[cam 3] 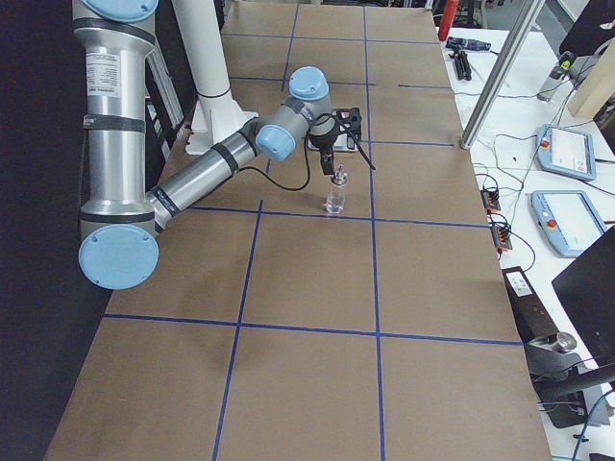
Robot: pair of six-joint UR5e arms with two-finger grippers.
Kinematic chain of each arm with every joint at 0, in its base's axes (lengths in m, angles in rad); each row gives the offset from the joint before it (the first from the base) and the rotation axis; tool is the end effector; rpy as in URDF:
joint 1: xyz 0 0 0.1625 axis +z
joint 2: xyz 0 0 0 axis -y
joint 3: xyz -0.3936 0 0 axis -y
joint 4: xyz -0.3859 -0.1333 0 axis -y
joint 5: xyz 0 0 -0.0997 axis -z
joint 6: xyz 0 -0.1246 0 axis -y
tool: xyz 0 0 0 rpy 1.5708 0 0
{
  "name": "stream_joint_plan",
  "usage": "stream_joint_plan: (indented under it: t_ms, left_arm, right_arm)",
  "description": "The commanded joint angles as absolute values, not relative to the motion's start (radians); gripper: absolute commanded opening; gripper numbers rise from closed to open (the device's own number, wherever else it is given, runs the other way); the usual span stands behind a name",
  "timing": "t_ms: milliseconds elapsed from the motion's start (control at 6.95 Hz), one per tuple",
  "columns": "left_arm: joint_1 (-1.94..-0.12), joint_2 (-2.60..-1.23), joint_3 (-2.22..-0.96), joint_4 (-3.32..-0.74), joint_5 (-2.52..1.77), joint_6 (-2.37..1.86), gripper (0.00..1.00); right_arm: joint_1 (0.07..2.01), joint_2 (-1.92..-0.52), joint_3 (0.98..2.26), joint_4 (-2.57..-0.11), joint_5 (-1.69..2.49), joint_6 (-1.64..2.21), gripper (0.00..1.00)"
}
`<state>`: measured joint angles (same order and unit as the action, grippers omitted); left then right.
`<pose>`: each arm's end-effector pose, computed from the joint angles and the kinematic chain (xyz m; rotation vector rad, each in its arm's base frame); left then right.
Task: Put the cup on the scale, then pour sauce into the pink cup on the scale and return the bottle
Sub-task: 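Reach the right gripper to the glass bottle and grasp its body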
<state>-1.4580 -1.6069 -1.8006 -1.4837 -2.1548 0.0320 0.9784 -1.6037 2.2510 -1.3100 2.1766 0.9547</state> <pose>-0.0076 -0.5072 0.5390 0.1503 0.5898 0.1925 -0.1923 -0.3973 0.3076 0.2349 -1.0138 0.0541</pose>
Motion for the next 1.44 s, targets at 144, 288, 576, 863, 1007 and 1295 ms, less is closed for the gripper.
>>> stream_joint_plan:
  t_ms: [144,288,576,863,1007,1295]
  left_arm:
    - [-1.513,-1.56,-1.773,-1.488,-2.17,0.12,1.0]
    - [-1.514,-1.559,-1.77,-1.488,-2.209,0.117,1.0]
    - [-1.514,-1.554,-1.763,-1.488,-2.241,0.112,1.0]
    - [-1.514,-1.534,-1.769,-1.488,-2.246,0.11,1.0]
    - [-1.514,-1.535,-1.772,-1.488,-2.246,0.11,1.0]
    - [-1.514,-1.536,-1.775,-1.488,-2.246,0.11,1.0]
  right_arm:
    - [0.607,-1.615,2.316,-1.309,1.694,1.203,1.0]
    - [0.486,-1.647,2.316,-1.308,1.523,1.254,1.0]
    - [0.311,-1.66,2.297,-1.304,1.256,1.37,1.0]
    - [0.288,-1.672,2.144,-1.107,1.133,1.371,1.0]
    - [0.287,-1.674,2.053,-1.006,1.079,1.361,1.0]
    - [0.285,-1.674,1.967,-0.935,0.968,1.359,1.0]
